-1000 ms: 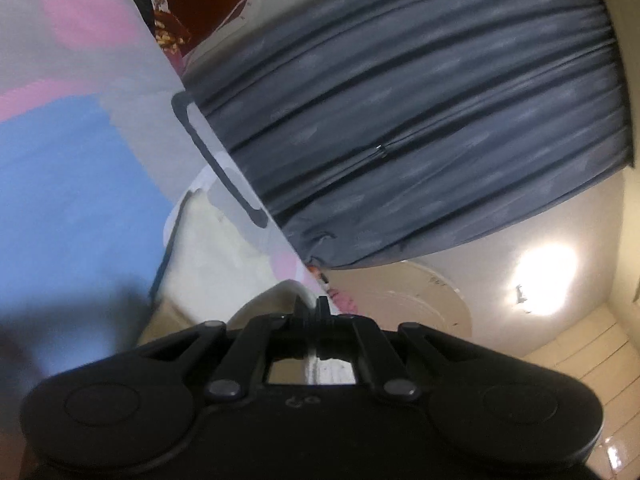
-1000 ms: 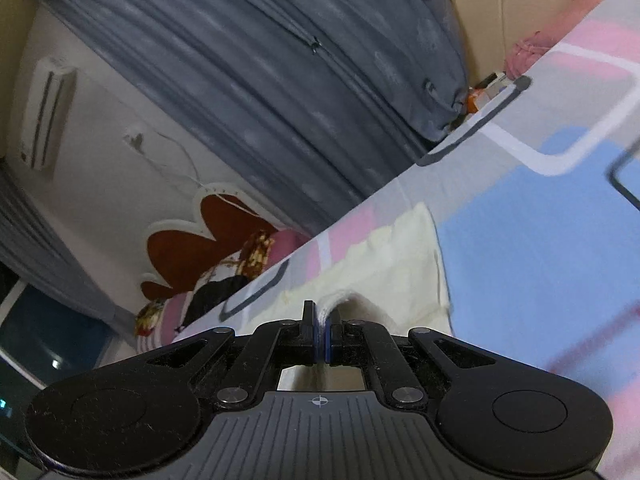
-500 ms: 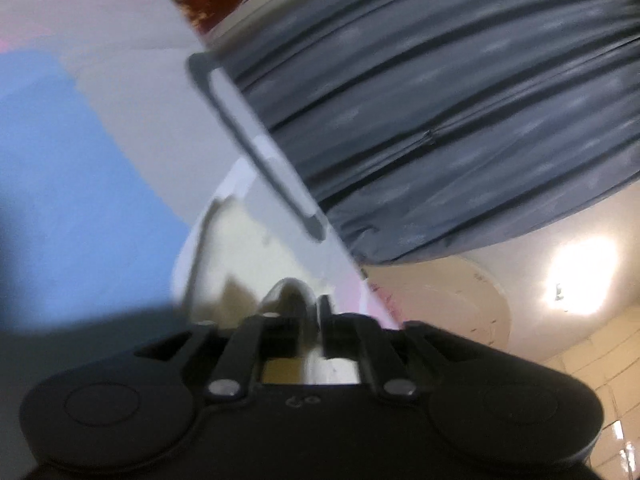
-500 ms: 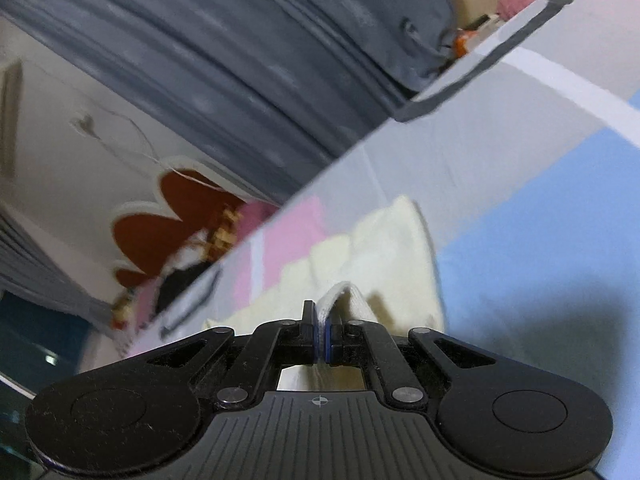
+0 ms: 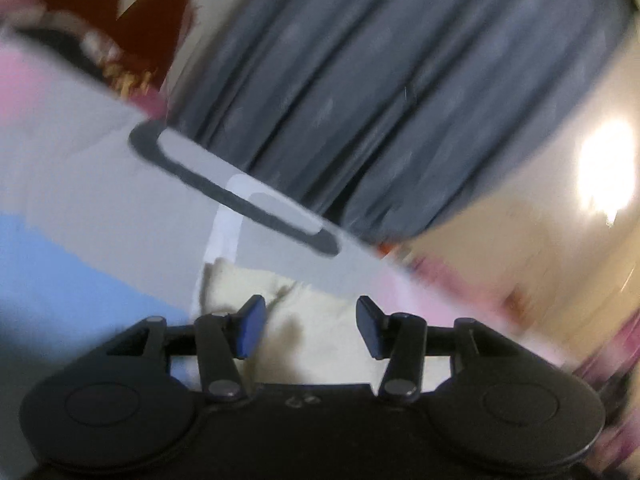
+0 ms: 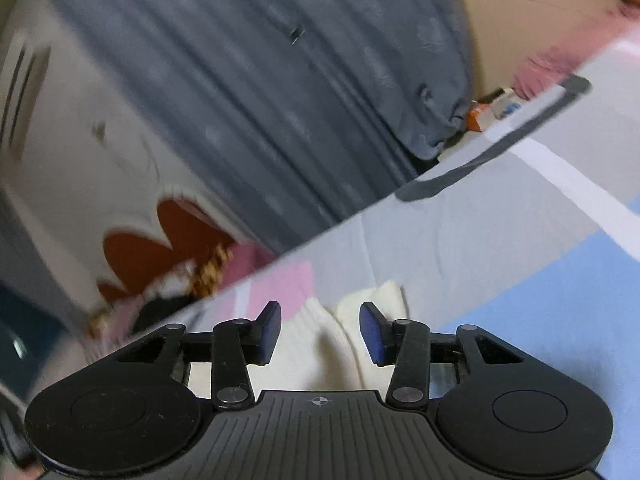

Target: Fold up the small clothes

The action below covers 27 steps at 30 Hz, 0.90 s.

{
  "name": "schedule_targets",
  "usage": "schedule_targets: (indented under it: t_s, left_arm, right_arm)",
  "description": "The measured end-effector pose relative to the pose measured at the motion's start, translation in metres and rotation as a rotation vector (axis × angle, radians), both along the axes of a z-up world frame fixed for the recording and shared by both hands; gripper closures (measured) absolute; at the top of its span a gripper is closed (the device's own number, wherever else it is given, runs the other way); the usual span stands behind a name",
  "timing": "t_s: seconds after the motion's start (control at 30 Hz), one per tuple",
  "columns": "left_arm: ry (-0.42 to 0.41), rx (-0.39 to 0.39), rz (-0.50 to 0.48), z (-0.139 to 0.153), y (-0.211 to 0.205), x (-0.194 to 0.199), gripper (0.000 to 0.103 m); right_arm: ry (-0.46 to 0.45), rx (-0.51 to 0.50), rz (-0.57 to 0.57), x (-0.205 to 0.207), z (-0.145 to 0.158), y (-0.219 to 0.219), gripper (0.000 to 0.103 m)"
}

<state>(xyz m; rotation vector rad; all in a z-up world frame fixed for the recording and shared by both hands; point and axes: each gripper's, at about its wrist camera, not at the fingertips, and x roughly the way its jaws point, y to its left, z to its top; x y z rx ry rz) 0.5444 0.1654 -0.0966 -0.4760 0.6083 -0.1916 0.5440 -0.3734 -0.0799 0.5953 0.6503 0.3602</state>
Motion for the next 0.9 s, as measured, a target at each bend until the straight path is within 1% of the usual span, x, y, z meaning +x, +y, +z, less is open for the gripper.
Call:
schedule_targets:
  t_s: [0.1,0.13,0.17,0.2,0.23,0.27,0.33,0.37,0.4,0.43,0.5,0.57,0.63,0.67,0.7,0.73,0.83,0.9]
  left_arm:
    - [0.022,0.235,-0.071,0.004,-0.028,0.008,0.055]
    - [0.036,0.299,-0.088,0.003,-0.036,0.011,0.059]
    - [0.047,0.360,-0.096,0.001,-0.043,0.012,0.061]
    - [0.045,0.399,-0.105,-0.002,-0.047,0.011,0.061]
    - [0.040,0.433,-0.113,-0.004,-0.051,0.011,0.061]
    - [0.037,0.439,-0.116,-0.005,-0.052,0.014,0.062]
    - [0.039,0.420,-0.118,-0.007,-0.051,0.015,0.064]
    - [0.039,0.401,-0.116,-0.008,-0.048,0.016,0.073]
    - [0.039,0.382,-0.114,-0.009,-0.044,0.017,0.081]
    - [0.035,0.367,-0.110,-0.009,-0.042,0.018,0.101]
    - [-0.010,0.369,-0.072,-0.005,-0.041,0.015,0.101]
    - [-0.079,0.377,-0.042,0.002,-0.043,0.007,0.101]
    - [-0.122,0.380,-0.015,0.007,-0.044,0.003,0.101]
    - [-0.127,0.381,-0.003,0.008,-0.045,0.004,0.101]
    - [-0.110,0.378,0.001,0.005,-0.045,0.009,0.101]
    - [-0.085,0.382,0.011,0.001,-0.046,0.015,0.101]
    - [-0.004,0.399,0.006,-0.014,-0.053,0.030,0.100]
    - [0.001,0.405,0.007,-0.020,-0.054,0.032,0.100]
  right_arm:
    - [-0.009,-0.107,0.063,0.001,-0.004,0.022,0.059]
    - [-0.012,-0.152,0.083,0.002,-0.005,0.030,0.059]
    - [-0.014,-0.189,0.095,0.001,-0.008,0.038,0.062]
    - [-0.017,-0.220,0.104,0.000,-0.012,0.046,0.067]
    - [-0.022,-0.246,0.112,0.000,-0.014,0.051,0.069]
    - [-0.026,-0.269,0.118,-0.001,-0.017,0.055,0.071]
    - [-0.034,-0.312,0.131,-0.002,-0.020,0.065,0.075]
    - [-0.038,-0.330,0.143,-0.002,-0.021,0.069,0.083]
    - [-0.039,-0.338,0.153,-0.002,-0.024,0.070,0.095]
    - [-0.043,-0.348,0.160,-0.003,-0.025,0.071,0.100]
    - [-0.066,-0.366,0.156,-0.007,-0.024,0.071,0.101]
    - [-0.119,-0.377,0.126,-0.015,-0.018,0.071,0.101]
    - [-0.161,-0.359,0.084,-0.020,-0.011,0.065,0.101]
    - [-0.175,-0.346,0.061,-0.022,-0.010,0.061,0.101]
    - [-0.180,-0.347,0.048,-0.022,-0.009,0.059,0.101]
    - [-0.167,-0.353,0.040,-0.019,-0.013,0.058,0.101]
    - [-0.096,-0.374,0.045,-0.008,-0.029,0.062,0.101]
    - [-0.060,-0.368,0.044,-0.002,-0.037,0.062,0.101]
